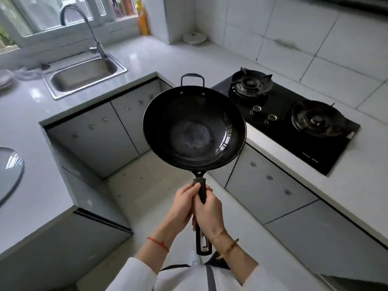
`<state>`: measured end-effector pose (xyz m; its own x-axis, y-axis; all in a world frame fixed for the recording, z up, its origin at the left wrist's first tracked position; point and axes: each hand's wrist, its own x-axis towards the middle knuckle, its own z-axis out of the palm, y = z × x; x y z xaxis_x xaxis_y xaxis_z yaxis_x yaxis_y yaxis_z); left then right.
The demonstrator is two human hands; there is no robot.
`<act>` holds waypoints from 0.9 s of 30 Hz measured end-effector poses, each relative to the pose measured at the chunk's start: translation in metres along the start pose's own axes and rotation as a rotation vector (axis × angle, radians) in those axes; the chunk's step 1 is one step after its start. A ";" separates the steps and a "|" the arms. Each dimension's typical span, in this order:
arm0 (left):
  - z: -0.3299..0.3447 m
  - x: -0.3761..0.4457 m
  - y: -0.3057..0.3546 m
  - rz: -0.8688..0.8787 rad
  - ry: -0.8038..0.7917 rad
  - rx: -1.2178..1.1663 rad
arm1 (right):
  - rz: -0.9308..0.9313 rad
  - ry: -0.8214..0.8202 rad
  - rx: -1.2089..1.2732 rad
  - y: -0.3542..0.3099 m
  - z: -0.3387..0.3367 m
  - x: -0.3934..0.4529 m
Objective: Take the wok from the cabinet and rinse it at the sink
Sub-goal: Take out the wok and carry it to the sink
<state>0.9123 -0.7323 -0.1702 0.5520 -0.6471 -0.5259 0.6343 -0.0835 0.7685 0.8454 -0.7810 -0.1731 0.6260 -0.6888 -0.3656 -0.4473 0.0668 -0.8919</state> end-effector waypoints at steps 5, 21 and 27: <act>-0.022 0.039 0.040 0.028 0.047 -0.049 | -0.038 -0.035 -0.073 -0.025 0.030 0.053; -0.051 0.243 0.188 0.053 0.111 -0.158 | -0.137 -0.067 -0.106 -0.135 0.084 0.285; -0.051 0.337 0.257 0.061 0.110 -0.188 | -0.160 -0.025 -0.098 -0.192 0.096 0.382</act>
<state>1.2888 -0.9336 -0.1687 0.6411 -0.5596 -0.5252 0.6825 0.1027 0.7236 1.2321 -0.9876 -0.1675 0.7092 -0.6667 -0.2291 -0.4005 -0.1136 -0.9092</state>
